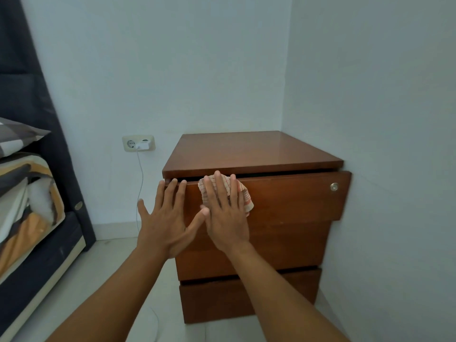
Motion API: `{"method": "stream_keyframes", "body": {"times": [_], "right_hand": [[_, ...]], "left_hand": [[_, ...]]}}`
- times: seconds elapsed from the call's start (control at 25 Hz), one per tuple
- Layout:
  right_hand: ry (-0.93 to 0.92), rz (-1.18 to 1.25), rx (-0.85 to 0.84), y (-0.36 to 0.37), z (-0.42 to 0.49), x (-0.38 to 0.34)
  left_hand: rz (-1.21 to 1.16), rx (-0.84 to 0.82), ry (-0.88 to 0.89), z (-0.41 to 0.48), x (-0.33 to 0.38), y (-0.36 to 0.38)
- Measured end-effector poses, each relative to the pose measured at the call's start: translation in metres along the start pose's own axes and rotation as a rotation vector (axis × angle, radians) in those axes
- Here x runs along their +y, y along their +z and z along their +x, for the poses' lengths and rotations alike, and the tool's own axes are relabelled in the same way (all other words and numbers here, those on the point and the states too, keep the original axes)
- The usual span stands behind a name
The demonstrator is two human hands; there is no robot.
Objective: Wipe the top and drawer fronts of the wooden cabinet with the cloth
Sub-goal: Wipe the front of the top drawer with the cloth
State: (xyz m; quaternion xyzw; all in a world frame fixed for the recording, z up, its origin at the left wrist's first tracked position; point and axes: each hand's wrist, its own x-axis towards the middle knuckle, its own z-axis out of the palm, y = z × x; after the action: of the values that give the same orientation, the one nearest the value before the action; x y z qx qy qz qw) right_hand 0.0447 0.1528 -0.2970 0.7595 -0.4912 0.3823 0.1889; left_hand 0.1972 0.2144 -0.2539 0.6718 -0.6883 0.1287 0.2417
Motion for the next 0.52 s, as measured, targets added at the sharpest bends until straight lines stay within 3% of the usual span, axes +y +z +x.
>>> {"method": "stream_keyframes", "body": {"times": [0.12,0.28,0.52], "right_hand": [[0.001,-0.077,0.036,0.006,-0.004,0.034],[0.131,-0.106,0.106,-0.01,-0.016,0.114],[0.174,-0.175,0.098,-0.043,-0.032,0.212]], "left_hand": [[-0.022,0.022,-0.002,0.001,0.001,0.003],[-0.053,0.055,-0.012,-0.002,0.002,0.005],[-0.058,0.067,-0.015,-0.002,0.005,0.009]]}}
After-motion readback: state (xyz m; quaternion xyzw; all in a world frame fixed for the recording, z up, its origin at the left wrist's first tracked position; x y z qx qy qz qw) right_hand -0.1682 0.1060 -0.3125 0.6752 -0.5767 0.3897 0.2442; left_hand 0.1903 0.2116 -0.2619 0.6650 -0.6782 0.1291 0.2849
